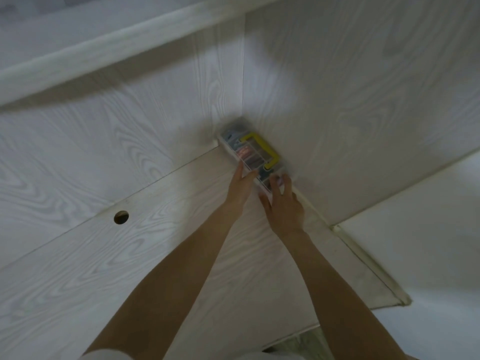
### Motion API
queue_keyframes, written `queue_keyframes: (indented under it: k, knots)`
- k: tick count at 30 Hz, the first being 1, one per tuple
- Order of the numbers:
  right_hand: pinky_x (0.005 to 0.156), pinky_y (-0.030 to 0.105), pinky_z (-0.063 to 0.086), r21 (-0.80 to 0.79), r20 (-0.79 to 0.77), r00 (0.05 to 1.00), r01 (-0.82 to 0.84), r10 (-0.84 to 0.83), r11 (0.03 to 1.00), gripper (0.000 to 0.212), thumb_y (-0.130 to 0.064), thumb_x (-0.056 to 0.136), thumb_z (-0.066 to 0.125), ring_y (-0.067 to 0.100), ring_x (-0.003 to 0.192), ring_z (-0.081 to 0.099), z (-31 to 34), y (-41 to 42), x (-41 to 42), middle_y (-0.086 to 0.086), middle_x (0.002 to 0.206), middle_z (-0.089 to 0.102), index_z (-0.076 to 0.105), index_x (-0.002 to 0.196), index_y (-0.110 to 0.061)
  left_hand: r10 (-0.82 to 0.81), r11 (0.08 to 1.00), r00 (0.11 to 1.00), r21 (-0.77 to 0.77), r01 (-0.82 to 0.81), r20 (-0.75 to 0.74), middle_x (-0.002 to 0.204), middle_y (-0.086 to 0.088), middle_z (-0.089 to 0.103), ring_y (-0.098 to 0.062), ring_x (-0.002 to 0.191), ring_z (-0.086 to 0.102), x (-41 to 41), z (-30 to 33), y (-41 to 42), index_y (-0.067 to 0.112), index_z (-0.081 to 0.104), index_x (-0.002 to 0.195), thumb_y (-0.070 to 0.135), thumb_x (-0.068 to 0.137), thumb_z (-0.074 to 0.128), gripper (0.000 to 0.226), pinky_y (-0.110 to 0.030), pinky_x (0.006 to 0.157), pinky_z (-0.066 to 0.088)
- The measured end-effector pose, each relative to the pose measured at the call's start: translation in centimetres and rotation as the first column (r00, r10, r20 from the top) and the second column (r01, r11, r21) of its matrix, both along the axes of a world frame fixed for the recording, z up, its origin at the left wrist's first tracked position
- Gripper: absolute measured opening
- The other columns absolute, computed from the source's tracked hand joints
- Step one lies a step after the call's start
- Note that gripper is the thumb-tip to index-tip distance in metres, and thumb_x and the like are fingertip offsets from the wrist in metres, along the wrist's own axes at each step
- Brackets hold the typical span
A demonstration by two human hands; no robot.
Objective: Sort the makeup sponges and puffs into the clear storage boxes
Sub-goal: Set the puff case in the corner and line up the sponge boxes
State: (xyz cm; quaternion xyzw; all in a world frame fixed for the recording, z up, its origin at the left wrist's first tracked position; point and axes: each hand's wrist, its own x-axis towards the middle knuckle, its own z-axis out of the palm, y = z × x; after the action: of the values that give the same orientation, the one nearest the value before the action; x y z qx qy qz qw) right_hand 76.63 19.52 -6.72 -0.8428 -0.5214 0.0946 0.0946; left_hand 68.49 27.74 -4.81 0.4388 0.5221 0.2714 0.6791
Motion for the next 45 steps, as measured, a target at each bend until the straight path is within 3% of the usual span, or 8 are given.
queue_keyframes:
  k: [5,8,15,23,25,31,38,45]
  knots:
    - [0.081,0.038,0.045,-0.062,-0.006,1.000,-0.014,0.013,0.998,0.053,-0.048,0.098,0.030,0.032,0.109,0.052,1.2,1.0,1.2,0.005,0.152,0.020,0.025,0.144,-0.024,-0.052,0.993,0.986,0.096,0.067,-0.157,0.147,0.000,0.036,-0.020,0.131,0.038,-1.1,-0.2,0.1,0.025,0.030,0.143,0.039,0.099,0.035,0.047,-0.042,0.111,0.029]
    - [0.086,0.038,0.041,-0.062,0.087,0.993,-0.075,0.080,0.995,0.047,-0.036,0.097,0.041,0.035,0.111,0.047,2.9,0.1,1.0,0.013,0.144,0.032,0.037,0.136,-0.012,-0.021,0.993,0.971,0.105,0.047,-0.240,0.129,-0.002,0.053,-0.020,0.118,0.052,-3.7,0.0,-0.8,0.020,0.048,0.131,0.030,0.097,0.044,0.036,-0.031,0.099,0.039]
    - [0.076,0.035,0.041,0.130,0.066,0.923,-0.385,0.379,0.914,0.022,-0.026,0.094,0.046,0.025,0.077,0.064,5.2,-6.1,-5.9,0.003,0.087,0.066,0.056,0.109,-0.016,0.201,0.855,0.768,0.492,0.166,-0.608,0.091,0.014,0.065,0.000,0.084,0.058,-14.9,1.9,-11.6,0.028,0.063,0.110,0.030,0.091,0.055,0.021,-0.020,0.077,0.044]
    - [0.079,0.032,0.046,-0.108,-0.306,0.692,-0.708,0.654,0.698,0.028,-0.028,0.095,0.046,0.022,0.098,0.060,1.9,-10.3,-21.8,0.002,0.107,0.064,0.055,0.119,-0.019,0.358,0.913,0.572,0.406,-0.047,-0.738,0.101,0.009,0.067,-0.008,0.091,0.061,-36.4,-0.9,-25.7,0.026,0.059,0.117,0.030,0.091,0.054,0.027,-0.023,0.076,0.046]
    - [0.078,0.029,0.045,-0.102,-0.420,0.583,-0.792,0.695,0.602,0.030,-0.032,0.095,0.047,0.018,0.100,0.058,1.5,-10.9,-27.9,-0.001,0.111,0.062,0.054,0.122,-0.021,0.534,0.845,0.473,0.453,-0.283,-0.701,0.094,0.010,0.066,-0.007,0.084,0.060,-42.2,-0.4,-30.0,0.026,0.060,0.114,0.031,0.091,0.054,0.024,-0.025,0.074,0.047]
    - [0.088,0.029,0.041,0.010,-0.672,0.329,-0.892,0.663,0.452,0.040,-0.034,0.093,0.053,0.019,0.110,0.053,2.2,-12.8,-45.5,0.004,0.126,0.053,0.046,0.130,-0.022,0.856,0.380,0.101,0.487,-0.786,-0.506,0.106,-0.003,0.060,-0.018,0.091,0.057,-56.1,1.1,-38.1,0.016,0.051,0.120,0.025,0.090,0.058,0.032,-0.026,0.076,0.042]
    - [0.093,0.036,0.044,-0.073,-0.867,0.386,-0.723,0.314,0.686,0.049,-0.029,0.092,0.056,0.024,0.115,0.050,1.7,-12.7,-56.6,0.007,0.135,0.048,0.038,0.136,-0.020,0.865,0.363,0.288,0.116,-0.924,-0.412,0.137,-0.008,0.045,-0.025,0.117,0.049,-66.0,-1.2,-37.4,0.018,0.032,0.140,0.033,0.090,0.058,0.058,-0.039,0.096,0.044]
    - [0.089,0.032,0.045,-0.060,-0.779,0.475,-0.707,0.410,0.705,0.047,-0.017,0.091,0.058,0.023,0.108,0.055,0.8,-12.1,-59.4,0.008,0.125,0.056,0.041,0.135,-0.015,0.816,0.516,0.472,0.054,-0.855,-0.334,0.121,-0.007,0.056,-0.024,0.101,0.058,-68.9,-2.4,-34.2,0.022,0.047,0.129,0.023,0.088,0.059,0.042,-0.041,0.086,0.053]
